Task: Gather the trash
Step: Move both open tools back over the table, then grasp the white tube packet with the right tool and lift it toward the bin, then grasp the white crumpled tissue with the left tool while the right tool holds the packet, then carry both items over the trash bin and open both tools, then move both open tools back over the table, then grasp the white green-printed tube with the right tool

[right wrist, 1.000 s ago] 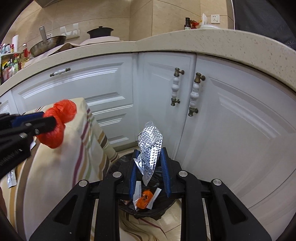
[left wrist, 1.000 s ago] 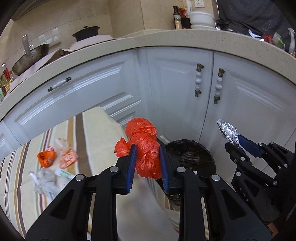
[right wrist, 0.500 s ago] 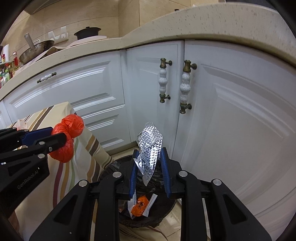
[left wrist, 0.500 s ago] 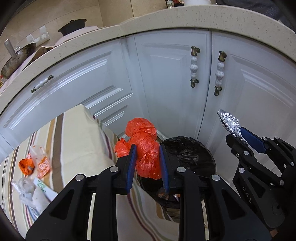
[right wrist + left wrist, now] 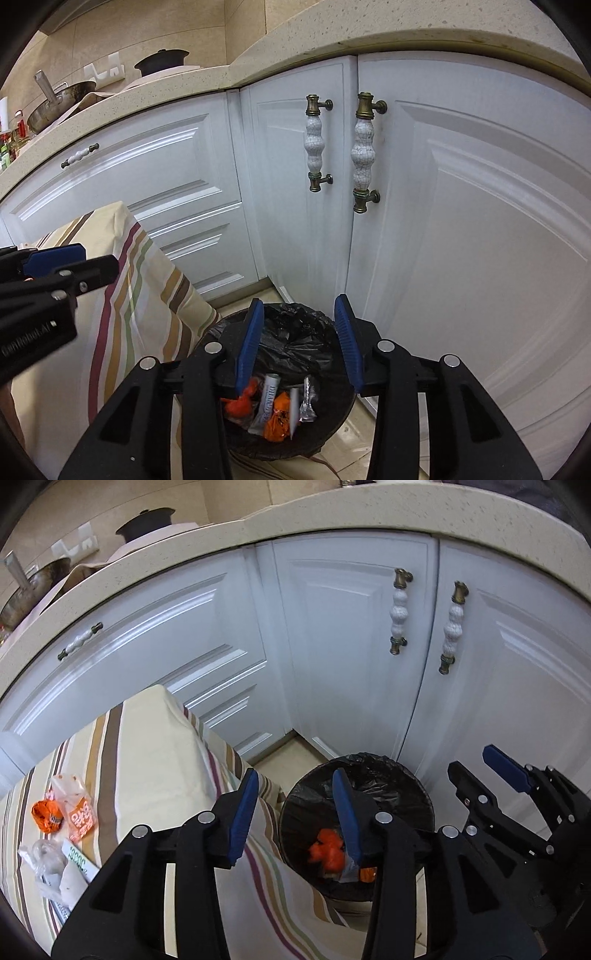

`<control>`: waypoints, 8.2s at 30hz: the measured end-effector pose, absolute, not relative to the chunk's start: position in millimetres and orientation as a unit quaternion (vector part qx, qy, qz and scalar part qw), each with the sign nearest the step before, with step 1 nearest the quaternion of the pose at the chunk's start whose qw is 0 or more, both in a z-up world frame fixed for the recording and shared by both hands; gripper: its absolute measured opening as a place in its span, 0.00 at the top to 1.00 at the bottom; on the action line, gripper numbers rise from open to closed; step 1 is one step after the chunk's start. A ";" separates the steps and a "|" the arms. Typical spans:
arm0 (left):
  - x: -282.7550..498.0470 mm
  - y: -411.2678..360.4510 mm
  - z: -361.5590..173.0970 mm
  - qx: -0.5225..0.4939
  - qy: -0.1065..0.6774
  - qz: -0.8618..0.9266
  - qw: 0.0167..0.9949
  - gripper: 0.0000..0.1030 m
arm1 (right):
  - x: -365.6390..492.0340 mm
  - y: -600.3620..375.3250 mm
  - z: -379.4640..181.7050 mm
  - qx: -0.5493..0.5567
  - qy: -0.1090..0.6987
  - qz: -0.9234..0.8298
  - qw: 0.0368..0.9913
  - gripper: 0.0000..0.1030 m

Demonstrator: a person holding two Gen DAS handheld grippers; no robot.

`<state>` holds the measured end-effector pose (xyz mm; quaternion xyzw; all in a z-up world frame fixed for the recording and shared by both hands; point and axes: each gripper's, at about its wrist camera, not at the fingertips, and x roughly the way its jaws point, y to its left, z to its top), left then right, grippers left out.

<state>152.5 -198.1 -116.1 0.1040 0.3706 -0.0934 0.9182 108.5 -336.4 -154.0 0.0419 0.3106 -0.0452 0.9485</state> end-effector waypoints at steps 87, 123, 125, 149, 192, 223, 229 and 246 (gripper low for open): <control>7.8 67.4 -98.8 -0.018 0.386 0.075 0.919 0.51 | 24.0 -117.9 -100.8 -0.049 0.332 0.156 0.929 0.62; 79.6 -12.8 -106.9 0.045 0.379 0.036 0.924 0.84 | 65.2 -235.9 -132.7 0.022 0.346 0.074 0.935 0.62; 74.6 -15.5 -100.7 0.048 0.373 0.032 0.926 0.84 | 65.1 -237.5 -131.7 0.022 0.344 0.073 0.936 0.62; 92.5 -149.8 -80.4 0.080 0.335 -0.095 0.934 0.85 | 59.2 -314.4 -122.9 0.048 0.314 -0.023 0.948 0.62; 131.6 -142.6 -90.9 0.076 0.371 -0.036 0.925 0.38 | 85.5 -320.7 -130.3 0.062 0.309 -0.029 0.948 0.46; 53.7 140.4 -83.8 -0.034 0.380 0.181 0.907 0.37 | 108.9 -73.8 -98.0 -0.063 0.336 0.212 0.915 0.46; 51.2 158.4 -93.9 -0.050 0.391 0.186 0.900 0.37 | 122.7 -52.9 -117.0 -0.096 0.379 0.216 0.895 0.46; 62.1 140.2 -107.0 -0.062 0.409 0.146 0.899 0.37 | 124.6 -51.5 -133.4 -0.105 0.431 0.232 0.866 0.69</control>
